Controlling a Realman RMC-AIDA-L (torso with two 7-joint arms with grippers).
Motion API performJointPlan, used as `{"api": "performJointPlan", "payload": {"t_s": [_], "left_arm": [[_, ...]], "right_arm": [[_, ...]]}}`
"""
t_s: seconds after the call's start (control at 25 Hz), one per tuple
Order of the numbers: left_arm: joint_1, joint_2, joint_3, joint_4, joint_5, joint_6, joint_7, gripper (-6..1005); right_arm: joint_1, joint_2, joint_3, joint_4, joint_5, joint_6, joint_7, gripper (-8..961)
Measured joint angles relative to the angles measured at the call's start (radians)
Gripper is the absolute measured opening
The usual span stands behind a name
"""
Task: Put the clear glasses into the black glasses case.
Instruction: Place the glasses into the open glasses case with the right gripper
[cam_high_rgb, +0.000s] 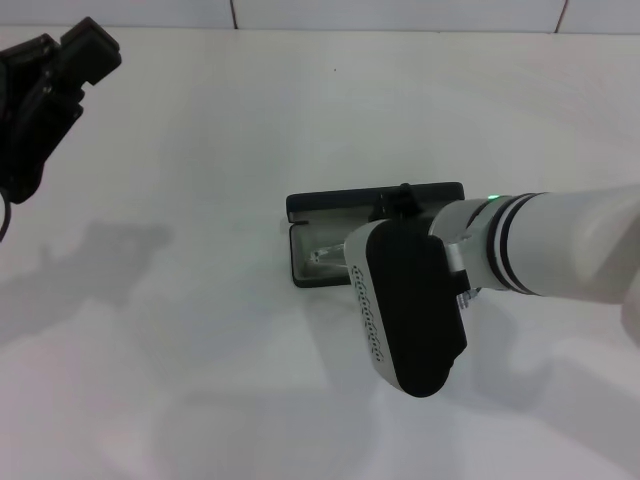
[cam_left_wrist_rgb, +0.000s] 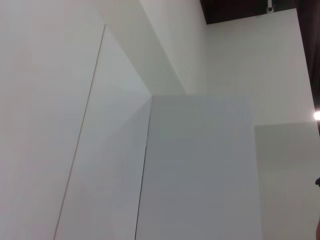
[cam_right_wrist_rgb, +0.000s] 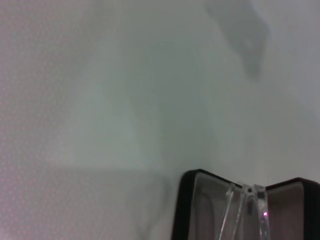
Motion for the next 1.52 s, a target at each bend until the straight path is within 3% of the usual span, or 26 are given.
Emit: {"api": "performJointPlan", "payload": {"t_s": [1.52], "left_arm": [[0.006,-0.009,0.000,0.004,-0.001,0.003,0.005,57]], "right_arm": [[-0.008,0.000,-0.021,0.032,-0.038,0.058,0.001,159]]}}
